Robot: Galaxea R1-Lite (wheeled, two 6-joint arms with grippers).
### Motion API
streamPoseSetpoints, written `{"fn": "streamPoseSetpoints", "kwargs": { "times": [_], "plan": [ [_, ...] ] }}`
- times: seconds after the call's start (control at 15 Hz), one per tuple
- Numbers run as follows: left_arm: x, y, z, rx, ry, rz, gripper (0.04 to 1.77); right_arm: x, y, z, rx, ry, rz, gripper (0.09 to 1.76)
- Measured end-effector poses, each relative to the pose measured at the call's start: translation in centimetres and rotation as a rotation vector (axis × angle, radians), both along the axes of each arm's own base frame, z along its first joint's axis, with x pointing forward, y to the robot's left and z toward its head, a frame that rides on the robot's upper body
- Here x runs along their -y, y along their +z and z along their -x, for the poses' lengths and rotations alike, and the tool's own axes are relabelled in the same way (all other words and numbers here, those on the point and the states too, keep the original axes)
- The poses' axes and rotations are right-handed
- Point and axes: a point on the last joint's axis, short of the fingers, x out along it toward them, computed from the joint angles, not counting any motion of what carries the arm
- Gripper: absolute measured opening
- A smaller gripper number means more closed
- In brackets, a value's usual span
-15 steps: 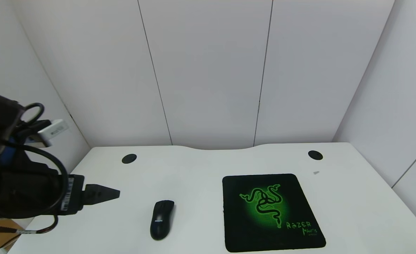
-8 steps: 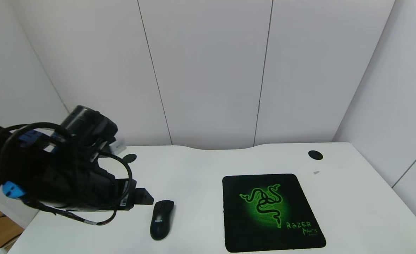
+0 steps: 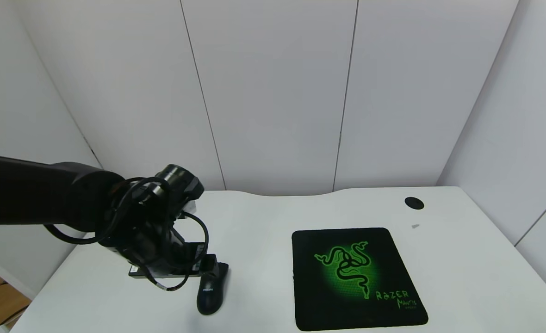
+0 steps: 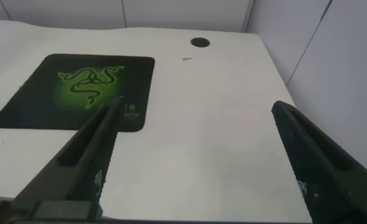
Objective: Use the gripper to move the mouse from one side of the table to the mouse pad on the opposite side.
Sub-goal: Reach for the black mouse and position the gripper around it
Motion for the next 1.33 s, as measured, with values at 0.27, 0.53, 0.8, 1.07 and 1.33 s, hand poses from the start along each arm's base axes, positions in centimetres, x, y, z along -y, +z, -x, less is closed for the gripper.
{"fn": "streamPoseSetpoints", "kwargs": {
  "times": [0.27, 0.53, 0.8, 1.07, 1.33],
  "plan": [
    [0.5, -2.5, -1.3, -0.029, 0.001, -0.008, 1.72, 0.0, 0.0, 0.0, 0.0, 0.0, 0.0, 1.71],
    [0.8, -4.4, -2.0, -0.062, 0.017, -0.017, 1.72, 0.0, 0.0, 0.0, 0.0, 0.0, 0.0, 1.71],
    [1.2, -6.6, -2.7, -0.013, 0.025, -0.004, 1.72, 0.0, 0.0, 0.0, 0.0, 0.0, 0.0, 1.71],
    [1.2, -7.9, -2.8, -0.033, 0.043, -0.021, 1.72, 0.0, 0.0, 0.0, 0.0, 0.0, 0.0, 1.71],
    [1.3, -8.2, -3.0, -0.024, 0.055, -0.025, 1.72, 0.0, 0.0, 0.0, 0.0, 0.0, 0.0, 1.71]
  ]
}}
